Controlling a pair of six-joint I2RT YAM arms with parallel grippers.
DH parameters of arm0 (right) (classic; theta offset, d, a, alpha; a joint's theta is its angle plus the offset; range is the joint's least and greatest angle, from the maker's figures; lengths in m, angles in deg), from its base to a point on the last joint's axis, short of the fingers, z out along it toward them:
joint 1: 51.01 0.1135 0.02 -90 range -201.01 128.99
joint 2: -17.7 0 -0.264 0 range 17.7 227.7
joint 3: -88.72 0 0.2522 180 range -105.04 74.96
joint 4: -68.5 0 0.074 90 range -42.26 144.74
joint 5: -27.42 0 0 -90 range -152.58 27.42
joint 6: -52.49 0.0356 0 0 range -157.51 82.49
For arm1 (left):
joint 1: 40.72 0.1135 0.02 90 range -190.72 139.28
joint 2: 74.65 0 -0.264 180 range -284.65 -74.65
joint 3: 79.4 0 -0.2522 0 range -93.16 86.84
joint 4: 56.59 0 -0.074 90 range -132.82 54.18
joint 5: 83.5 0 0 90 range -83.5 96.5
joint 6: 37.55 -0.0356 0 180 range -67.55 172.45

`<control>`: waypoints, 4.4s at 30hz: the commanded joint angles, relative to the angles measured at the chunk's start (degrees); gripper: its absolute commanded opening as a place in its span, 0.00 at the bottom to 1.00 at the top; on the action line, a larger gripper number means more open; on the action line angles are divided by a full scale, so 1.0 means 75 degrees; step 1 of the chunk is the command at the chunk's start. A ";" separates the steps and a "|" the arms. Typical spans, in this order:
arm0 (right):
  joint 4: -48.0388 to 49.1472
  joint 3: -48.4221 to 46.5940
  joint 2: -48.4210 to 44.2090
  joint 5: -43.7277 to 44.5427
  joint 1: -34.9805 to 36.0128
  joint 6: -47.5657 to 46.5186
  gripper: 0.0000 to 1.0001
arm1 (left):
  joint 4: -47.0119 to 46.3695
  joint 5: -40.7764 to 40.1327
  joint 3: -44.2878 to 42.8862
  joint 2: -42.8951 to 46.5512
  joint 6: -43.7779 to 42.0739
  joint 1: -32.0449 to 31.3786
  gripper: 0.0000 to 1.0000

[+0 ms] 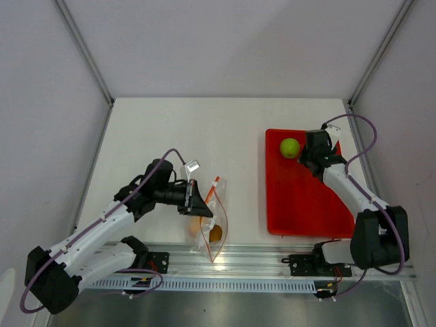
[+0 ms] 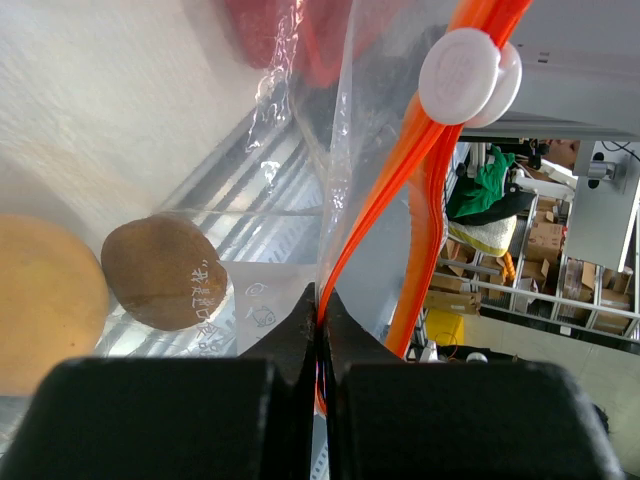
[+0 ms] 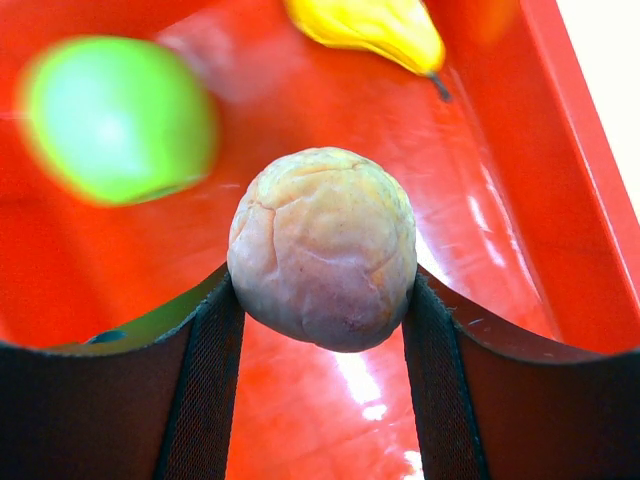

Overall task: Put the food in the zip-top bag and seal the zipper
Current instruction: Pick up the fake fruit from the bin, then place the fake fruit in the zipper food storage bag, then pick up the fake fruit from the bin.

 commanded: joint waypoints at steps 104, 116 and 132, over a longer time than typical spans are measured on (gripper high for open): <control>-0.1400 -0.2628 -0.1594 -0.2120 0.6240 -0.3330 0.92 | 0.0453 -0.0547 -0.0758 0.0058 -0.0305 -0.0020 0.01; -0.0003 -0.1432 -0.2218 0.1807 0.4742 -0.1691 0.99 | 0.0253 -0.0453 -0.0512 0.0082 -0.0247 -0.0020 0.01; 0.0006 -0.1725 0.0255 0.2774 0.1448 -0.2228 0.99 | -0.0028 -0.0148 -0.0219 0.0316 -0.0059 -0.0032 0.01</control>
